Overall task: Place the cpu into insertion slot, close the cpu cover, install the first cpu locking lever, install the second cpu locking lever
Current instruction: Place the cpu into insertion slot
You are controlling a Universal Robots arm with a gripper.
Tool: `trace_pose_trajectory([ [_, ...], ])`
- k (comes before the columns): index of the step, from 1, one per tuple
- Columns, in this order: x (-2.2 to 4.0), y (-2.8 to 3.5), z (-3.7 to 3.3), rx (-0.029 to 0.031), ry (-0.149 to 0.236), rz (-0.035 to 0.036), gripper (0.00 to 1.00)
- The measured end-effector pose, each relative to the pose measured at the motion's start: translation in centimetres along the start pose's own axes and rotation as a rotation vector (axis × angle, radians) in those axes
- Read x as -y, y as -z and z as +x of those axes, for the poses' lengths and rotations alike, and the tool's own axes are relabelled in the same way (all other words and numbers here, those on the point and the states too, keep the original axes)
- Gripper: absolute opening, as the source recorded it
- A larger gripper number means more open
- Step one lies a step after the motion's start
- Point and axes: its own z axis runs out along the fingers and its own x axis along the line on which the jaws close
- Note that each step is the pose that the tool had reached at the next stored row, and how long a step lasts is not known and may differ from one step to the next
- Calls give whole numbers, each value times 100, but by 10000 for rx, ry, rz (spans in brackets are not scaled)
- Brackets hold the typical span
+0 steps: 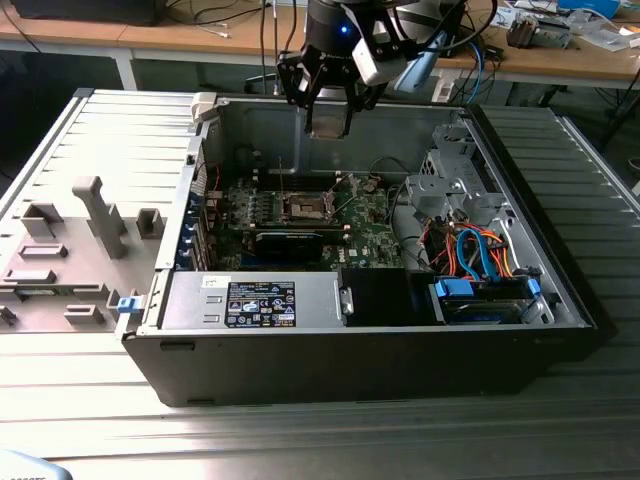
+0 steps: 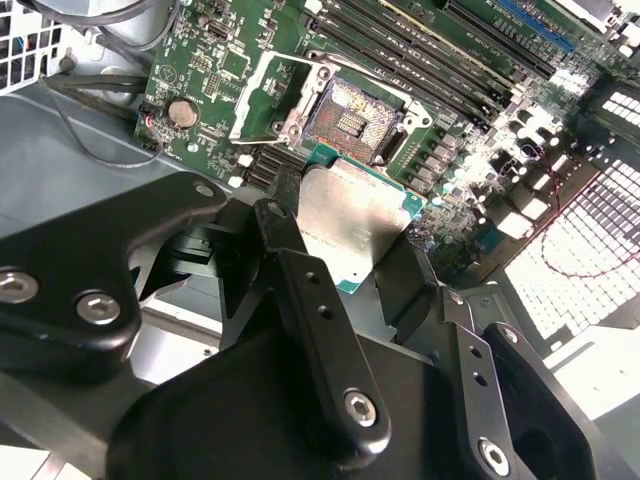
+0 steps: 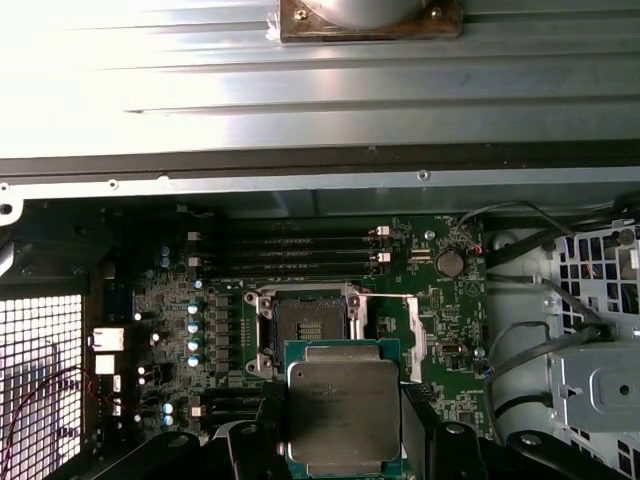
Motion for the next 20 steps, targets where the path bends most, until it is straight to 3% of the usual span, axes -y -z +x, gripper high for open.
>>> trace_pose_trajectory([
  [20, 5, -53, 4, 0, 0, 1, 54],
])
